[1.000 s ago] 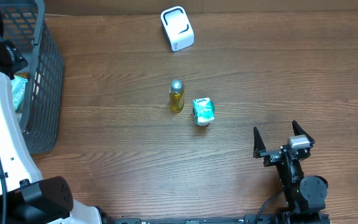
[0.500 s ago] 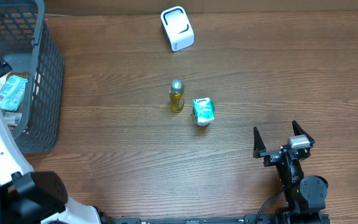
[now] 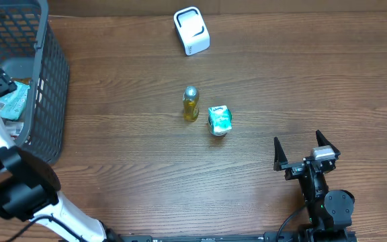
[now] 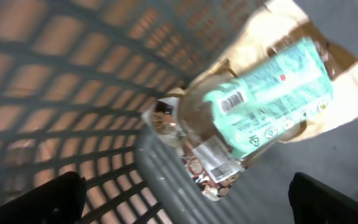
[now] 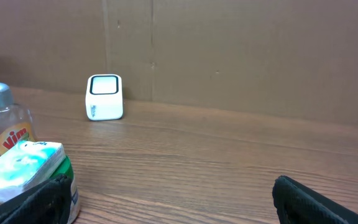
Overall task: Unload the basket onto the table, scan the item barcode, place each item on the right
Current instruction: 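Reach into the basket and grasp the mint-green wet-wipes pack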
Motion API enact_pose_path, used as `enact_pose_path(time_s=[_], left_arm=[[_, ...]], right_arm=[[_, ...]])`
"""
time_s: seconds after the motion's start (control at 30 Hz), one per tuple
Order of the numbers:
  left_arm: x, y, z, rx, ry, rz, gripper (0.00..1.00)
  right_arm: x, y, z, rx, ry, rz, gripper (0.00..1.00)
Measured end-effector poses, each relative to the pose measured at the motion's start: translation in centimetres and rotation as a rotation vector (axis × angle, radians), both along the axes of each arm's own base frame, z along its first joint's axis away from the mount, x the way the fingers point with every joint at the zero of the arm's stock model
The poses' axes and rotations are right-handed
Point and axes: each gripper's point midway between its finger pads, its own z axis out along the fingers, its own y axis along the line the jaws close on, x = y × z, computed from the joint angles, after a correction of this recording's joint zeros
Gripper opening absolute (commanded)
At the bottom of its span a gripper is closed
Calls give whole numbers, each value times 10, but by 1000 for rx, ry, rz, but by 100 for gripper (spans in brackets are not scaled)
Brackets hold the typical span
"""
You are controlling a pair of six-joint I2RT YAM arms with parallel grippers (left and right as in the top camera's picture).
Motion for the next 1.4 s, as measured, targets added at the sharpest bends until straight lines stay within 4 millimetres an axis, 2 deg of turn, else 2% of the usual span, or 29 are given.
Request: enact_pose_path(time_s=[0.23, 0.33, 0.47, 1.1, 1.4], left_arm=[[12, -2, -63, -107, 116, -75, 100], [13, -3, -83, -137, 152, -84, 100], [13, -4, -100, -159, 183, -86, 100], [28, 2, -102, -177, 100, -111, 99], [17, 23, -106, -276, -4, -67, 100]], right_arm=[[0, 0, 0, 0, 0, 0, 100], [0, 0, 0, 0, 0, 0, 100], [0, 0, 0, 0, 0, 0, 100], [0, 0, 0, 0, 0, 0, 100], [0, 0, 0, 0, 0, 0, 100]])
